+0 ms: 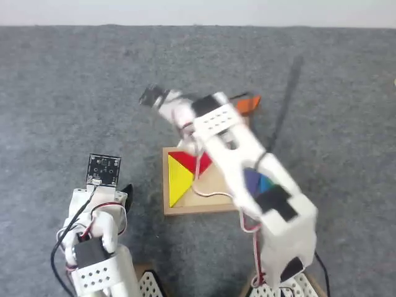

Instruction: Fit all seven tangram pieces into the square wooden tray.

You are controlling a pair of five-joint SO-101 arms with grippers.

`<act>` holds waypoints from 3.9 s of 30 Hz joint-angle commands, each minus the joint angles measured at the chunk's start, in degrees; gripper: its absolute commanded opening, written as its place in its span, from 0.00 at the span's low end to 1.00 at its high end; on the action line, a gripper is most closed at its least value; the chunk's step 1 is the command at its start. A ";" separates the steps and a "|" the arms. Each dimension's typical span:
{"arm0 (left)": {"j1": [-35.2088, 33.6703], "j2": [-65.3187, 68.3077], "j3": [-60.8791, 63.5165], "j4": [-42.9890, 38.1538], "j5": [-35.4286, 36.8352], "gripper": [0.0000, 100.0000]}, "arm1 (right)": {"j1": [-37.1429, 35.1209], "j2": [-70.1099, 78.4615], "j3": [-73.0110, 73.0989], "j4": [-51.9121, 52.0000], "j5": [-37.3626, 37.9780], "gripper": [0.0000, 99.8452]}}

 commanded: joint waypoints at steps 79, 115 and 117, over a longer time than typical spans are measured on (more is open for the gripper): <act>0.09 0.18 -0.40 -0.18 -0.62 0.28 | 26.68 -5.05 9.23 -1.10 -36.40 0.15; 0.09 0.18 -0.40 -0.18 -0.62 0.28 | 36.62 8.57 10.73 -5.14 -38.68 0.24; 0.09 0.18 -0.40 -0.18 -0.62 0.28 | 37.14 6.99 10.20 -5.93 -38.68 0.24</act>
